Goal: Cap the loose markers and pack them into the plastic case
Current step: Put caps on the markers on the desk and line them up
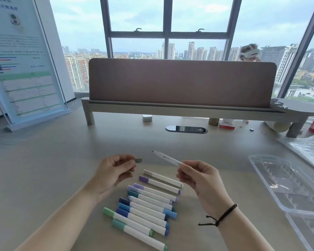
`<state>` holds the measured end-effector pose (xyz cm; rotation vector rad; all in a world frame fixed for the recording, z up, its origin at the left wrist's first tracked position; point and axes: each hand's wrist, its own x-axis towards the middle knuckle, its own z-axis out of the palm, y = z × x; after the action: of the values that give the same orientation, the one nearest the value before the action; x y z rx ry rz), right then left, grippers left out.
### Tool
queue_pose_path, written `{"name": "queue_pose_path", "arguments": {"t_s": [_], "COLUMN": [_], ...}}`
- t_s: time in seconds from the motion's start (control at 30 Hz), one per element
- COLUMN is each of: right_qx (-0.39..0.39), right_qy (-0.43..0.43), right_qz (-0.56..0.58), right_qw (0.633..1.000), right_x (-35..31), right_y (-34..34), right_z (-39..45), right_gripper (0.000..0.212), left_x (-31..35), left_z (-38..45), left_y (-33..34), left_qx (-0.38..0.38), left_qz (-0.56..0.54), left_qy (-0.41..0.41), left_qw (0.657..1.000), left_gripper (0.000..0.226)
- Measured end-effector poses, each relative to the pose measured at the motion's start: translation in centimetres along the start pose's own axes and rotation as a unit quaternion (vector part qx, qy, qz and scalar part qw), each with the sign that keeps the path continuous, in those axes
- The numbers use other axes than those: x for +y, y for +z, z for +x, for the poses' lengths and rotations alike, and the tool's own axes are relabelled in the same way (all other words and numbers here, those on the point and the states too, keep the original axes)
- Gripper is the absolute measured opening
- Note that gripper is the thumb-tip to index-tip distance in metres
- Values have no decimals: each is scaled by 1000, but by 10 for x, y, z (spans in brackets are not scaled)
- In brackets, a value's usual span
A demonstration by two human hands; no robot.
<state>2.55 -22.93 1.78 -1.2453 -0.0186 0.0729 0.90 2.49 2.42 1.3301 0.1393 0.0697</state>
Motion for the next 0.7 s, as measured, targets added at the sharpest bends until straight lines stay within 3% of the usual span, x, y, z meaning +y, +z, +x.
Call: {"name": "queue_pose_path", "arguments": {"t_s": [0.13, 0.37, 0.43, 0.53, 0.7], "right_qx": [-46, -73, -74, -76, -85], "right_qy": [-4, -24, -24, -21, -15], "right_qz": [-4, -21, -23, -25, -32], "right_qw": [999, 997, 997, 997, 996], "right_x": [-3, -3, -1, -1, 0], "right_y": [5, 7, 6, 7, 10], "right_z": [-5, -6, -4, -4, -7], "right_gripper": [17, 70, 74, 74, 71], "left_x": [0, 0, 0, -1, -1], "left_z": [-8, -11, -11, -11, -17], "left_y": [-2, -4, -5, -4, 1], "left_qx": [-16, -30, -43, -36, -49], "left_qz": [-53, -63, -69, -47, 74], "left_qy": [-11, 14, 24, 32, 69], "left_qw": [998, 997, 996, 998, 994], "left_gripper": [18, 24, 37, 18, 25]}}
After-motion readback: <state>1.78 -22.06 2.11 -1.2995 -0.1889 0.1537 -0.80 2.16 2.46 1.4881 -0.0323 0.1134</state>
